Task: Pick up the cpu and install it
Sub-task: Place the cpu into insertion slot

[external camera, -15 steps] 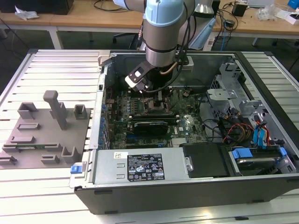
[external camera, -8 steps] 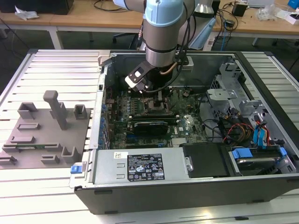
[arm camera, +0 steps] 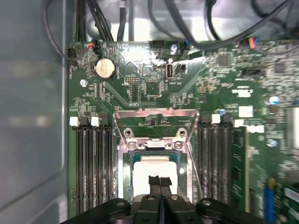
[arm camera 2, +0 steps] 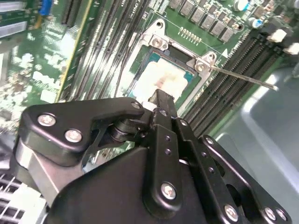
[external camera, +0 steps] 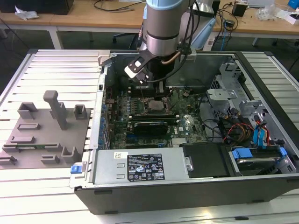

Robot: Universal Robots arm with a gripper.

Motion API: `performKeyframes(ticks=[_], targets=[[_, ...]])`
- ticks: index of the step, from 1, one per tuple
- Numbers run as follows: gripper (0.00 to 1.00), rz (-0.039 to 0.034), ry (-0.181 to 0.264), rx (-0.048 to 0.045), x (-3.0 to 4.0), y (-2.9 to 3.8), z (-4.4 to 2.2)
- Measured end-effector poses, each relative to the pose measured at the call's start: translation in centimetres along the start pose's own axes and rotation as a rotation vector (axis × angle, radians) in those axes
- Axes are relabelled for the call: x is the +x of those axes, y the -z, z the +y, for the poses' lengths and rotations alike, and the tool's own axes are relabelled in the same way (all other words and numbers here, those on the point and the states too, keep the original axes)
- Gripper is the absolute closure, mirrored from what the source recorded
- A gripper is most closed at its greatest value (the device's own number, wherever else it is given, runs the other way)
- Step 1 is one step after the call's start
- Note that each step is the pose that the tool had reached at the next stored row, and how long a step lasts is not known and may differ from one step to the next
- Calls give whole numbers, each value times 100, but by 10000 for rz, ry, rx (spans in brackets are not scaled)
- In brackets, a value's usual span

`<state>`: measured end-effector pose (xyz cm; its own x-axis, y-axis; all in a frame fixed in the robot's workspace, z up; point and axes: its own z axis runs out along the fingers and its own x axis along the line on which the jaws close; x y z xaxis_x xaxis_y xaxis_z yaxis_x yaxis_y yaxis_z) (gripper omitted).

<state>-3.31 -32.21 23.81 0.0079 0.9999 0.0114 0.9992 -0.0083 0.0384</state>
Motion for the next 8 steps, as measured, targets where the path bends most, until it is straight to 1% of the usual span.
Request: performKeyframes(ticks=[1,3,4,5,8], targets=[[89,-48,2,0,1,69,3],[89,-125,5,-2,3,178,7],[89,-172,7,-1,4,244,10],[89,-192,9,-1,4,276,11],[89,-192,8,-4,5,284,11]])
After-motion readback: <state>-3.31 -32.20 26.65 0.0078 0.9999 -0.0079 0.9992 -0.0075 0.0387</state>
